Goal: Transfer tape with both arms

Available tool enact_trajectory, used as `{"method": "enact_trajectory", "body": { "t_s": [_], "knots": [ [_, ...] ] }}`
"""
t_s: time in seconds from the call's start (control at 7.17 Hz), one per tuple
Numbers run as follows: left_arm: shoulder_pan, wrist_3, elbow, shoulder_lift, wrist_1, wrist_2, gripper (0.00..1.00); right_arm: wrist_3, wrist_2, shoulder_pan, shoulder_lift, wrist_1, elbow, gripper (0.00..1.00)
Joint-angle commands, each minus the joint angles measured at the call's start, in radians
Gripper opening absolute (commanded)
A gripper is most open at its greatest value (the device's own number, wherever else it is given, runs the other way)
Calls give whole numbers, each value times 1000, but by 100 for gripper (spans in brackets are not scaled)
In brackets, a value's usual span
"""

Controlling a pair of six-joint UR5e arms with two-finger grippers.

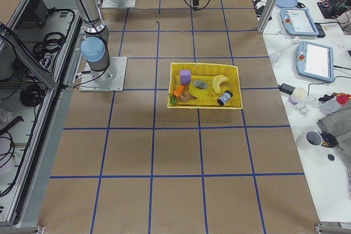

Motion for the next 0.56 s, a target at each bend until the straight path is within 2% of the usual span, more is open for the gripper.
{"method": "enact_trajectory", "body": {
  "t_s": [0.0,0.42],
  "knots": [
    [0,0,2,3,0,0,100,0,14,-10,-1,3,0,100],
    [0,2,0,3,0,0,100,0,6,-10,-3,8,0,100]
  ]
}}
